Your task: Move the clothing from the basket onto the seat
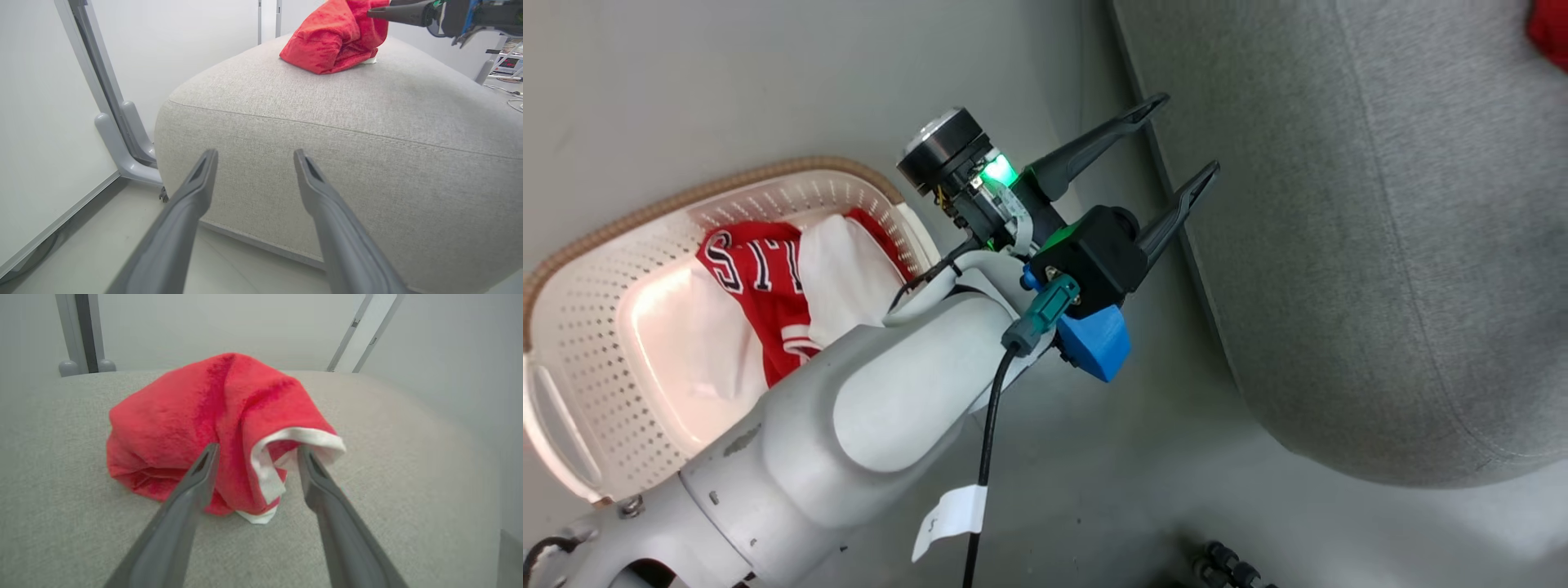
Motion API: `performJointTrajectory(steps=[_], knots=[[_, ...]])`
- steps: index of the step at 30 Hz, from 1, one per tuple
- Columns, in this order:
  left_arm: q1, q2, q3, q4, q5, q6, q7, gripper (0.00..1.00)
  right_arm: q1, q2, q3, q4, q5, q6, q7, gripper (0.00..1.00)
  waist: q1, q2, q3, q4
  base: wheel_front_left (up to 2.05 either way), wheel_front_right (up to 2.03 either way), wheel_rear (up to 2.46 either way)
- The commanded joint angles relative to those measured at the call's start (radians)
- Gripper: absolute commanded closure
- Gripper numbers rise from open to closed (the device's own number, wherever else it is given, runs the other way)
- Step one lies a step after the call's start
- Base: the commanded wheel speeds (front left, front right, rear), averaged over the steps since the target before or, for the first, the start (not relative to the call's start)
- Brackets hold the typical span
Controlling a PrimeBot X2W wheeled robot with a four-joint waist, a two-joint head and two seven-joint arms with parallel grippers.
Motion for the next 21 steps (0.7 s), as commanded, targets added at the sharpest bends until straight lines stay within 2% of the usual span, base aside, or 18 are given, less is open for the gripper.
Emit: performJointTrajectory(steps=[1,9,16,21], knots=[[0.012,-0.007,0.01,0.011,-0.009,0.006,-0.016,0.0,0.04,0.007,-0.005,-0.014,-0.006,0.0,0.0,0.0,0.0,0.0,-0.06,0.004,0.0,0.0,0.0],[0.115,-0.049,0.084,0.082,-0.086,0.036,-0.077,0.0,0.226,0.014,0.022,-0.173,-0.049,0.0,0.0,0.0,0.0,0.0,-0.268,0.04,0.0,0.0,0.0],[0.233,-0.048,0.248,0.036,-0.093,0.071,-0.081,0.0,0.293,0.003,0.152,-0.295,-0.065,0.0,0.0,0.0,0.0,0.0,-0.42,0.115,0.0,0.0,0.0],[0.333,-0.043,0.378,-0.002,-0.069,0.077,-0.082,0.0,0.317,0.005,0.265,-0.341,-0.066,0.0,0.0,0.0,0.0,0.0,-0.497,0.179,0.0,0.0,0.0]])
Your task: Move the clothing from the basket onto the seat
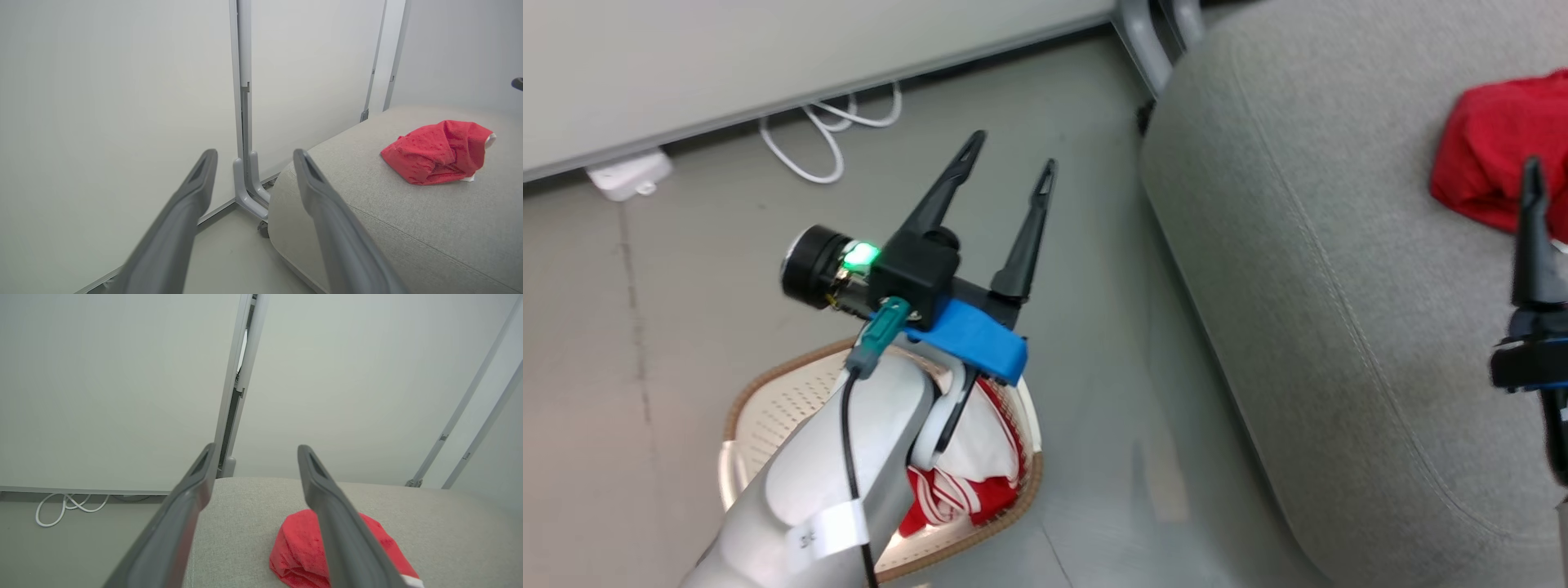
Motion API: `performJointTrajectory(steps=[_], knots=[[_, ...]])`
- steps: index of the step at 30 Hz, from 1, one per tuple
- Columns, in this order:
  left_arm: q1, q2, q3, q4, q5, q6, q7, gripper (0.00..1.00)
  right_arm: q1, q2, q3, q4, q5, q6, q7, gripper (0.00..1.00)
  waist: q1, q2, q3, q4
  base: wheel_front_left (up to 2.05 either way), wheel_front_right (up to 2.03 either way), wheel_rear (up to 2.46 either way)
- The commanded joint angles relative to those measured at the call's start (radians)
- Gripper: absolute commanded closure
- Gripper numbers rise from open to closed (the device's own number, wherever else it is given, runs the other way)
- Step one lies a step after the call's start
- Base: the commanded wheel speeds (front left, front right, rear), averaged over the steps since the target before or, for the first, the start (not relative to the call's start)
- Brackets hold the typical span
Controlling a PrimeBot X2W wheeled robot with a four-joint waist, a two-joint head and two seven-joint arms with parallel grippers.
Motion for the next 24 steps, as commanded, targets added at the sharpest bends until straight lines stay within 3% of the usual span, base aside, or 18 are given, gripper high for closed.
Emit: performJointTrajectory(steps=[1,13,24], knots=[[0.035,0.002,0.03,-0.007,0.011,0.001,-0.004,0.0,0.021,0.002,0.021,-0.009,-0.009,0.0,0.0,0.0,0.0001,0.0,-0.077,0.076,0.0,0.0,0.0],[0.267,-0.03,0.315,-0.051,0.09,-0.049,-0.004,0.0,0.075,0.066,0.192,-0.02,-0.011,0.0,0.0,0.0,0.0001,0.0,-0.197,0.178,0.0,0.0,0.0],[0.444,-0.081,0.506,-0.075,0.164,-0.117,-0.004,0.0,0.181,0.143,0.198,0.003,-0.001,0.0,0.0,0.0,0.0001,0.0,-0.279,0.226,0.0,0.0,0.0]])
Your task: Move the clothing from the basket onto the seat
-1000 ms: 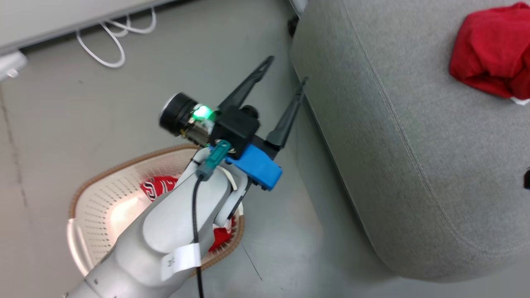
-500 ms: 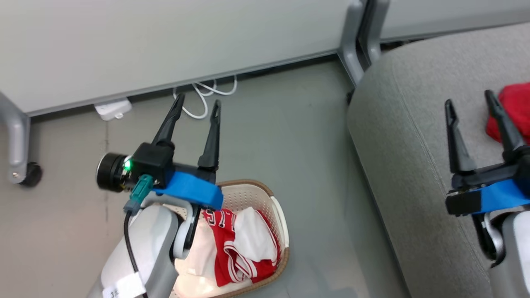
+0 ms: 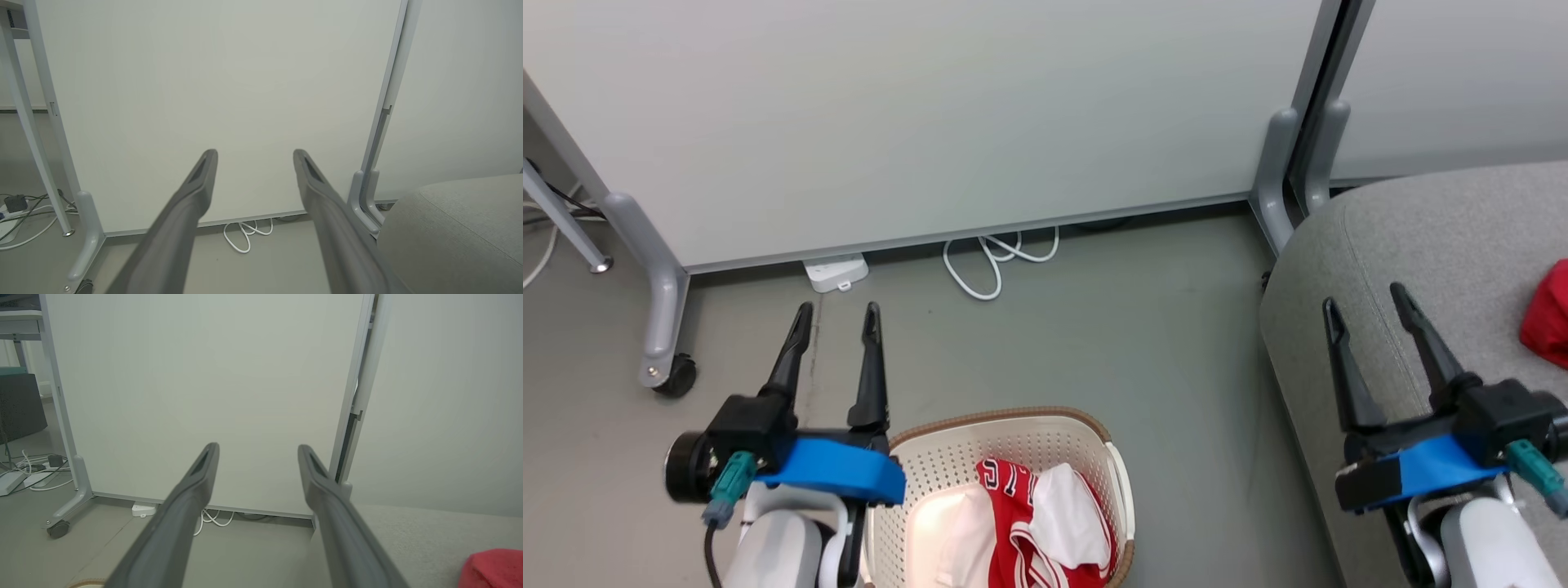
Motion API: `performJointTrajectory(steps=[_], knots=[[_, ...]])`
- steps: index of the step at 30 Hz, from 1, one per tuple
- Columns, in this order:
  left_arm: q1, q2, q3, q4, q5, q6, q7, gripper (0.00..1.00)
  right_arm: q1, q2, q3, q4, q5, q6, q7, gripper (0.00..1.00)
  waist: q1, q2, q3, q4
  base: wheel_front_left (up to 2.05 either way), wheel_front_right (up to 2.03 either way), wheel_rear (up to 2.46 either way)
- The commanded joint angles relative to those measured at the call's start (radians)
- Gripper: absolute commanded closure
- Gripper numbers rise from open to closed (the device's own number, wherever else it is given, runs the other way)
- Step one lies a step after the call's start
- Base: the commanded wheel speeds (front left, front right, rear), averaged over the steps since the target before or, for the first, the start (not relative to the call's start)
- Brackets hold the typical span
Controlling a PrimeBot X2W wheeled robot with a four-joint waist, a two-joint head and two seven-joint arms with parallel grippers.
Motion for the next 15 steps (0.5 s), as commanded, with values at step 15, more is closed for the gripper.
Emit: performJointTrajectory(steps=[15], knots=[[0.125,-0.04,0.128,-0.031,0.07,-0.069,-0.003,0.0,0.126,0.047,-0.011,0.008,0.018,0.0,0.0,0.0,0.0001,0.0,-0.054,0.042,0.0,0.0,0.0]])
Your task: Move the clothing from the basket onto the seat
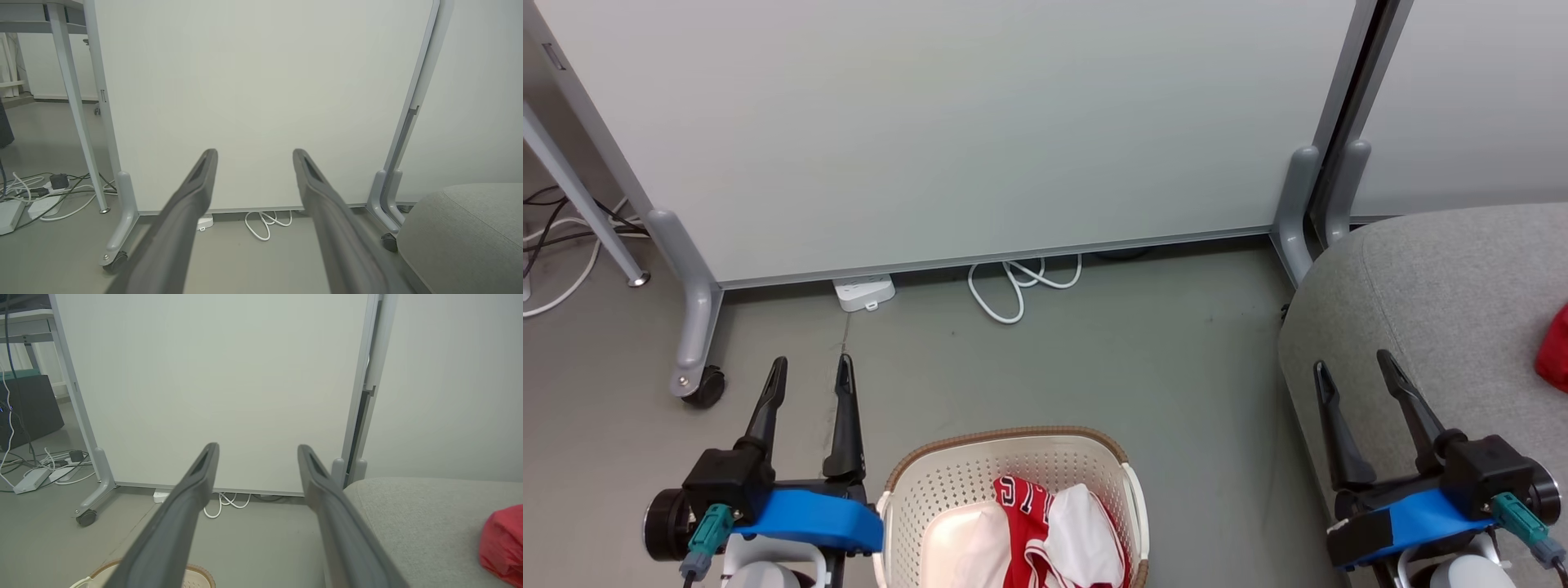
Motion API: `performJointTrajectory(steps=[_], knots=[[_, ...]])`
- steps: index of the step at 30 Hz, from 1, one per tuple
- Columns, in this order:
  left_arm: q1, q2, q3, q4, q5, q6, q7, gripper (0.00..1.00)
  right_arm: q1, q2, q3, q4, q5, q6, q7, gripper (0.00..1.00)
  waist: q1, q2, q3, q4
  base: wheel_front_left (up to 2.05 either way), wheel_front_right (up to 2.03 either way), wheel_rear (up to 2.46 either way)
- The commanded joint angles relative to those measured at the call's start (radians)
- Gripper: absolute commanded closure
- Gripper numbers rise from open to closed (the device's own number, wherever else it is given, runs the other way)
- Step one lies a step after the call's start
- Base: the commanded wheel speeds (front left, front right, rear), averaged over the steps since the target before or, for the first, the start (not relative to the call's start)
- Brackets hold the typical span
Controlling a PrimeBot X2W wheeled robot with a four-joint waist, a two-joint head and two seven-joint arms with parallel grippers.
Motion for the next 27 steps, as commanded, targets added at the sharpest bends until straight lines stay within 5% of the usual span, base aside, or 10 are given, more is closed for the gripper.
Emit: performJointTrajectory(steps=[1,27], knots=[[0.009,-0.001,0.004,-0.004,0.005,-0.003,-0.003,0.0,0.018,0.006,-0.003,0.001,0.004,0.0,0.0,0.0,0.0001,-0.0001,-0.002,0.001,0.0,0.0,0.0],[-0.026,-0.003,-0.05,0.039,-0.008,-0.01,-0.003,0.0,0.008,0.023,0.006,0.011,0.016,0.0,0.0,0.0,0.0001,-0.0001,0.007,0.004,0.0,0.0,0.0]])
